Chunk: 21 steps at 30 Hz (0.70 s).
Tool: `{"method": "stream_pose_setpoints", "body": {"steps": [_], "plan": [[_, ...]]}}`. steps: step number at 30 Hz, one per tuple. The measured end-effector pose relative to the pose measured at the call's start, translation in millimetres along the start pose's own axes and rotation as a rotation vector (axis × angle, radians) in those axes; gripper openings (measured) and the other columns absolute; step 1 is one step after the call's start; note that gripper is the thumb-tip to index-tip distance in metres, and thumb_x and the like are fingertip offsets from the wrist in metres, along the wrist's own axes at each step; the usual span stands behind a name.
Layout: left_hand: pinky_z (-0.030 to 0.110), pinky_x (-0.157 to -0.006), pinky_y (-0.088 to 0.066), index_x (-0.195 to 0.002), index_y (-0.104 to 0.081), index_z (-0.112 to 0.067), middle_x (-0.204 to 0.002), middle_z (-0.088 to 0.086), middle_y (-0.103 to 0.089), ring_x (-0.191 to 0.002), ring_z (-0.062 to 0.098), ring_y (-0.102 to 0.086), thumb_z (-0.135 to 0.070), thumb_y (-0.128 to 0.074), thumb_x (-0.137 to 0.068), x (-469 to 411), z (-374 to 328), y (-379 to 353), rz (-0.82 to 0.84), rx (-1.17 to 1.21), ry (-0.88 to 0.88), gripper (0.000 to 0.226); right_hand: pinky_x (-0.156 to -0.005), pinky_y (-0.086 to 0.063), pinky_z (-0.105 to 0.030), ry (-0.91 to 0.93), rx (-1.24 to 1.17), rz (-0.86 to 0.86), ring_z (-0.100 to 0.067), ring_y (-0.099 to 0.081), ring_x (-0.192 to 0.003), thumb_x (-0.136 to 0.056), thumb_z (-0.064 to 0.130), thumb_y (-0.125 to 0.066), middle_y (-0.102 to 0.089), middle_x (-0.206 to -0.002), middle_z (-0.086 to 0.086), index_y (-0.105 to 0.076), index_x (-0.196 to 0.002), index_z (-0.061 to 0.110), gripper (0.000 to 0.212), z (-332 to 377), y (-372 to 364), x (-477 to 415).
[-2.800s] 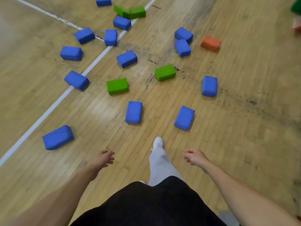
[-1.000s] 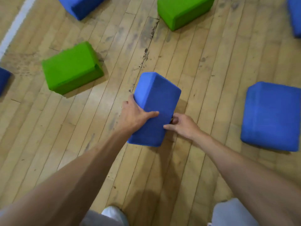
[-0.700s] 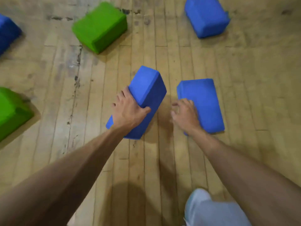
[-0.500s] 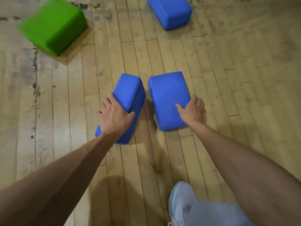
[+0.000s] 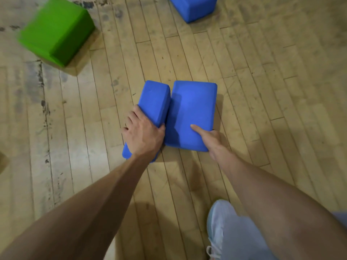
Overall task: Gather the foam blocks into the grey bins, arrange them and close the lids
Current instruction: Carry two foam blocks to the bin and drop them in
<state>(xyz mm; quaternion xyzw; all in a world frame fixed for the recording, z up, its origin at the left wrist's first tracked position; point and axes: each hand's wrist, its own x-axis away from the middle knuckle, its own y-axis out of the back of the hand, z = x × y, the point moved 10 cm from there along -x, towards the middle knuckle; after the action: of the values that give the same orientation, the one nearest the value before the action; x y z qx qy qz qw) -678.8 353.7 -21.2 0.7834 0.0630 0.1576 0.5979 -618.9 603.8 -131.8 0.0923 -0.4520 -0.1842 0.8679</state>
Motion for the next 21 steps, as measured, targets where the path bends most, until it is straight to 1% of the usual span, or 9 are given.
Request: {"method": "stream_pose_setpoints", "body": {"steps": [2,4,6,8,11,14,16,18,21], "plan": [[0.042,-0.09,-0.036,-0.139,-0.029,-0.008,-0.123,0.01,-0.047,-0.113,0.03,-0.046,-0.048,-0.065,-0.076,4,-3,-2,0.026,0.014,-0.006,0.083,-0.079,-0.051,-0.031,0.006,-0.028,-0.056,-0.021,-0.064,-0.096,-0.066,0.043,-0.083,-0.066,-0.112,-0.002,-0.058,-0.116,0.009,0.065,-5,0,9],[0.043,-0.093,-0.035,-0.139,-0.029,-0.008,-0.125,0.01,-0.046,-0.116,0.03,-0.045,-0.044,-0.067,-0.074,7,4,1,0.092,0.06,0.009,0.084,-0.082,-0.048,-0.033,0.017,0.056,-0.142,-0.026,-0.06,-0.103,-0.066,0.046,-0.082,-0.06,-0.118,-0.005,-0.049,-0.123,0.005,0.078,0,6,31],[0.043,-0.095,-0.035,-0.135,-0.034,-0.009,-0.125,0.01,-0.047,-0.117,0.031,-0.045,-0.043,-0.071,-0.072,17,21,20,0.17,0.072,0.067,0.081,-0.093,-0.046,-0.039,0.024,0.3,-0.207,-0.03,-0.055,-0.115,-0.063,0.053,-0.08,-0.055,-0.127,-0.009,-0.044,-0.128,0.003,0.089,14,19,64],[0.044,-0.095,-0.035,-0.13,-0.038,-0.009,-0.123,0.01,-0.049,-0.116,0.031,-0.046,-0.045,-0.073,-0.07,37,35,60,0.208,0.034,0.099,0.079,-0.1,-0.039,-0.041,0.077,0.558,-0.232,-0.03,-0.049,-0.123,-0.062,0.053,-0.081,-0.05,-0.132,-0.011,-0.04,-0.13,0.004,0.093,41,35,110],[0.044,-0.094,-0.036,-0.127,-0.04,-0.009,-0.121,0.009,-0.05,-0.114,0.03,-0.047,-0.045,-0.074,-0.069,74,37,152,0.217,0.017,0.118,0.077,-0.098,-0.036,-0.039,0.17,0.738,-0.203,-0.028,-0.048,-0.123,-0.063,0.043,-0.081,-0.047,-0.131,-0.011,-0.037,-0.128,0.005,0.088,96,60,195],[0.046,-0.096,-0.036,-0.126,-0.04,-0.008,-0.122,0.009,-0.049,-0.116,0.03,-0.047,-0.046,-0.074,-0.068,107,22,270,0.217,0.061,0.169,0.077,-0.086,-0.039,-0.037,0.283,0.795,-0.217,-0.027,-0.049,-0.117,-0.063,0.037,-0.08,-0.051,-0.124,-0.009,-0.036,-0.122,0.006,0.08,169,103,299],[0.047,-0.098,-0.038,-0.128,-0.04,-0.008,-0.124,0.01,-0.048,-0.117,0.032,-0.047,-0.047,-0.074,-0.067,128,1,357,0.205,0.107,0.17,0.08,-0.081,-0.039,-0.037,0.368,0.807,-0.245,-0.026,-0.05,-0.113,-0.063,0.034,-0.078,-0.053,-0.119,-0.007,-0.037,-0.118,0.008,0.074,224,141,376],[0.049,-0.098,-0.04,-0.13,-0.04,-0.009,-0.125,0.011,-0.048,-0.118,0.033,-0.047,-0.048,-0.076,-0.066,149,-22,448,0.18,0.173,0.152,0.084,-0.081,-0.041,-0.037,0.446,0.806,-0.288,-0.028,-0.051,-0.111,-0.063,0.033,-0.077,-0.053,-0.117,-0.008,-0.038,-0.118,0.008,0.072,279,182,458],[0.05,-0.097,-0.042,-0.131,-0.04,-0.01,-0.125,0.012,-0.048,-0.118,0.034,-0.048,-0.051,-0.077,-0.065,177,-60,571,0.138,0.259,0.066,0.087,-0.086,-0.042,-0.04,0.545,0.771,-0.379,-0.031,-0.052,-0.111,-0.062,0.039,-0.078,-0.052,-0.12,-0.01,-0.037,-0.127,0.009,0.082,344,244,573]]}}
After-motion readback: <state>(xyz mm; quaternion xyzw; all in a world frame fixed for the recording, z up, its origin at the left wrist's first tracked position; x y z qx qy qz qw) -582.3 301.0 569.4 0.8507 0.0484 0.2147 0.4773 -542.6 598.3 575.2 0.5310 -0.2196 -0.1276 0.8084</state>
